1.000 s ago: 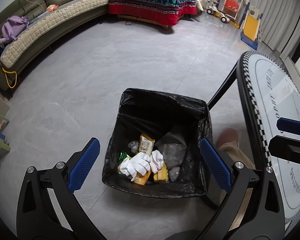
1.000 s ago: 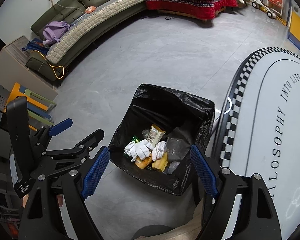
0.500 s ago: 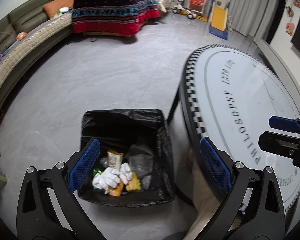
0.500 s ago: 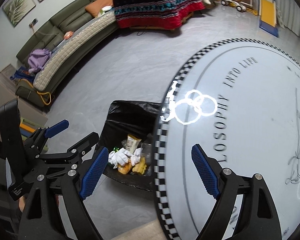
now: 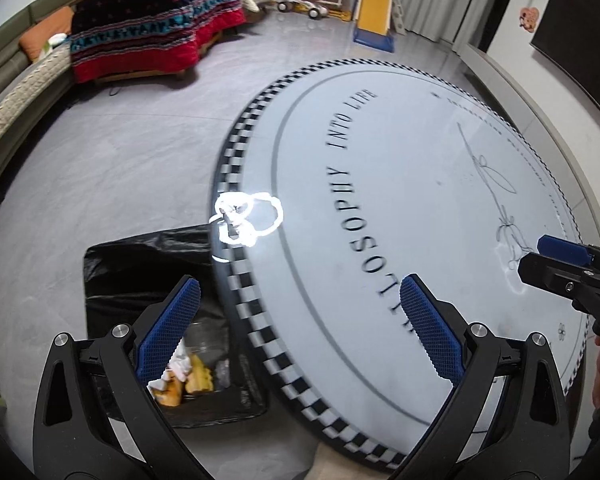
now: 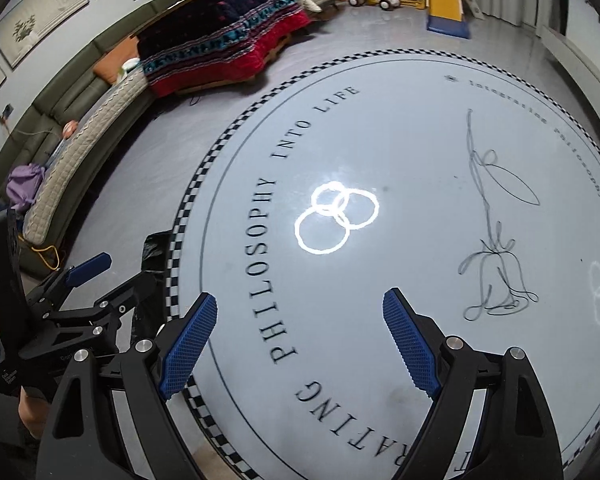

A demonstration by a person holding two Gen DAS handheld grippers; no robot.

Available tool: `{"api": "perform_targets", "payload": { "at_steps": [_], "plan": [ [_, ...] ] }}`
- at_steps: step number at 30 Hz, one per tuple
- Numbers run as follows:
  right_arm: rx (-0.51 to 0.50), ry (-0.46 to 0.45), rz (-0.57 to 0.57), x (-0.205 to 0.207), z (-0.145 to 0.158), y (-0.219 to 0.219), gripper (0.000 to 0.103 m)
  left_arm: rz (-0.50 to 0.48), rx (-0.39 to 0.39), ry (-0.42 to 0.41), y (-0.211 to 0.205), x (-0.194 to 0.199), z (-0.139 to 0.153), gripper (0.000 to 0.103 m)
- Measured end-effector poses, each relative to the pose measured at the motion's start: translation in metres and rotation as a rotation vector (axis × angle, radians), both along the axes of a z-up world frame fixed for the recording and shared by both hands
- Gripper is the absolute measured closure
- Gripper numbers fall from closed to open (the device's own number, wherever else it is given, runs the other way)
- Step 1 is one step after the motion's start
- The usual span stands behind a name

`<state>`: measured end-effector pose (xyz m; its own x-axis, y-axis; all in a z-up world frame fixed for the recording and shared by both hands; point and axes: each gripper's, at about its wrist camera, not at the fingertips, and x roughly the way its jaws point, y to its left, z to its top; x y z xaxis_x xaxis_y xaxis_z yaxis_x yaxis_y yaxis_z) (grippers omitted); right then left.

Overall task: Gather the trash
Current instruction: 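Move both open tools back over the empty table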

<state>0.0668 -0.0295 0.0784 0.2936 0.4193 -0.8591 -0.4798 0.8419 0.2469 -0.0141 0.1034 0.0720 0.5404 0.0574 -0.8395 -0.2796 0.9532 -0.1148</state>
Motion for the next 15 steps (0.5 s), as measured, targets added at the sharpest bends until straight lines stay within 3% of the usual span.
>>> {"api": "perform_targets", "payload": {
  "at_steps": [15],
  "plan": [
    [-0.079,-0.038,-0.23,0.037,-0.048,-0.112,0.018,-0.198,0.047,0.033,-0.108,0.085,-0.035,0.006]
  ]
}}
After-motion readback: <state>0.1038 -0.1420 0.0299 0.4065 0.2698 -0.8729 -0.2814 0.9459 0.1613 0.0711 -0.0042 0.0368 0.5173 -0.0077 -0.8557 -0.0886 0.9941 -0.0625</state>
